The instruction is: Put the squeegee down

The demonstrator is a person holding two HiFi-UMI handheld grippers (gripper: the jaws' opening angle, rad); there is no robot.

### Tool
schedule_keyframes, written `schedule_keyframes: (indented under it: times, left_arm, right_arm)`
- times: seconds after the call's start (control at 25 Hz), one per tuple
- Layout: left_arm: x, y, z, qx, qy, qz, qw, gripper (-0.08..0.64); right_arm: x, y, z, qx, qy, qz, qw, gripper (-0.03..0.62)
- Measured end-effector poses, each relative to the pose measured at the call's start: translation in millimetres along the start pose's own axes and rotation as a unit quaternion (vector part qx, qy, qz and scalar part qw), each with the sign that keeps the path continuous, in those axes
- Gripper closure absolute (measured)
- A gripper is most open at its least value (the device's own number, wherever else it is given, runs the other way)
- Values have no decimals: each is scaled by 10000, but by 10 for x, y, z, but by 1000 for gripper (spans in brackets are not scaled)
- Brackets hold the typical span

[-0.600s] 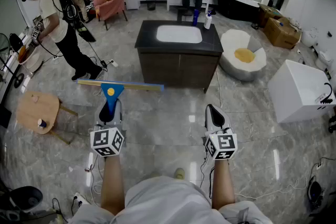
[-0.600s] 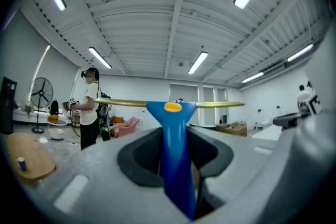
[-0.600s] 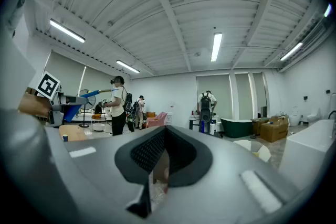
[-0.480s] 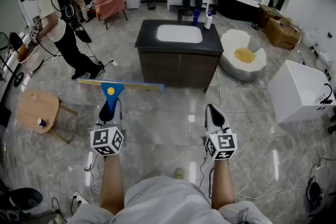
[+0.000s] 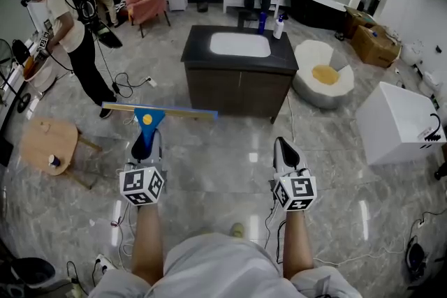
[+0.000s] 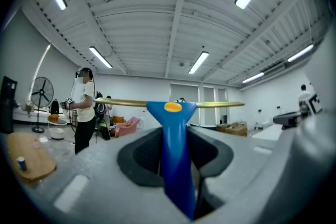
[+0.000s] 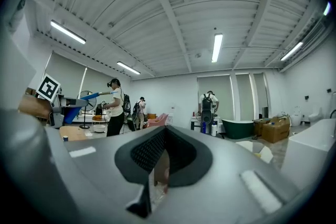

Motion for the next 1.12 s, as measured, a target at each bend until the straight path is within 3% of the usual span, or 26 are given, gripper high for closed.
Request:
schedule_keyframes:
  times: [0.2,0.72,1.12]
  left_arm:
    - [34,15,155,-37,17,16,10000,433]
    - [-100,114,616,-290,-74,75,9995,433]
    - [-113,766,733,-340,-137,152,9992,433]
  right_arm:
    - [82,120,150,100,-171,18,9998,589]
    - [-46,347,635,-10,-29,211,9998,589]
    - [-37,951,426,-16,-130,270,9995,589]
Point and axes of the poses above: the fingertips, and each gripper's own axes: y forward along the fingers, z to its left, x out of its top, the point moved 7 cm from there along -y, backward along the fingers, and after that the axes turned 13 degrees about z, right-handed, at the moved point
